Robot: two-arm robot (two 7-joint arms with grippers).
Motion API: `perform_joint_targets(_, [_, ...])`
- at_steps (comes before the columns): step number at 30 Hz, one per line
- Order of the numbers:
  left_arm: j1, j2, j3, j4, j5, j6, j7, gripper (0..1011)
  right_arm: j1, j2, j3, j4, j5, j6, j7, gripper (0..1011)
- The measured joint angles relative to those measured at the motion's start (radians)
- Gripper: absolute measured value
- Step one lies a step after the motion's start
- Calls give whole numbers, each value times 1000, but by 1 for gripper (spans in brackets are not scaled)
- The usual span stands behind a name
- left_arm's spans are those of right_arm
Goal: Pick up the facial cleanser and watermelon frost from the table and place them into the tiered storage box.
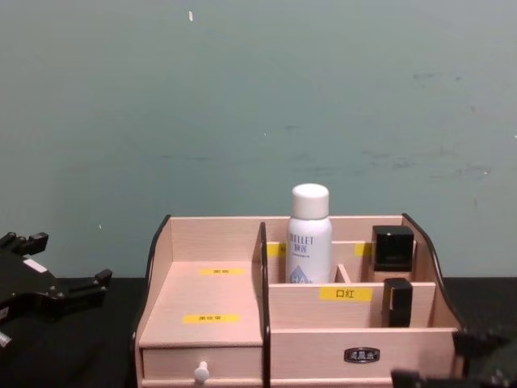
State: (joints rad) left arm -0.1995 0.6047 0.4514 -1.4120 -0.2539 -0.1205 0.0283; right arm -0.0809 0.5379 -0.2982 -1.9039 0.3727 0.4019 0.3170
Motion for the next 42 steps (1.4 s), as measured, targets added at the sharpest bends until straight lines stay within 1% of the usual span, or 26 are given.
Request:
perform_joint_targets(3, [0, 0, 0, 0, 0, 0, 0, 1001, -16, -7, -4, 14, 6, 10, -13, 1003])
perform_joint_targets(6, [0, 0, 0, 0, 0, 0, 0, 1001, -15, -11, -11, 20, 3, 17, -20, 1003])
perform_joint_targets(9, [0, 0, 0, 0, 0, 0, 0, 1001, -5, -19, -29, 37, -14, 29, -30, 1002])
perform_joint_targets(11, [0, 0, 0, 0, 0, 0, 0, 1001, -2, -21, -32, 41, -18, 31, -32, 1002])
perform_joint_targets(14, [0, 0, 0, 0, 0, 0, 0, 1001, 11, -37, -44, 64, -31, 40, -36, 1003])
perform_joint_targets(17, [0, 0, 0, 0, 0, 0, 0, 1001, 19, -46, -51, 77, -36, 42, -35, 1002])
perform_joint_targets(19, [0, 0, 0, 0, 0, 0, 0, 1001, 27, -56, -61, 87, -43, 43, -31, 1002])
perform_joint_targets(27, [0, 0, 0, 0, 0, 0, 0, 1001, 46, -71, -82, 98, -61, 44, -15, 1003])
perform_joint_targets(42, [0, 0, 0, 0, 0, 0, 0, 1001, 65, -91, -96, 128, -81, 43, -3, 1003])
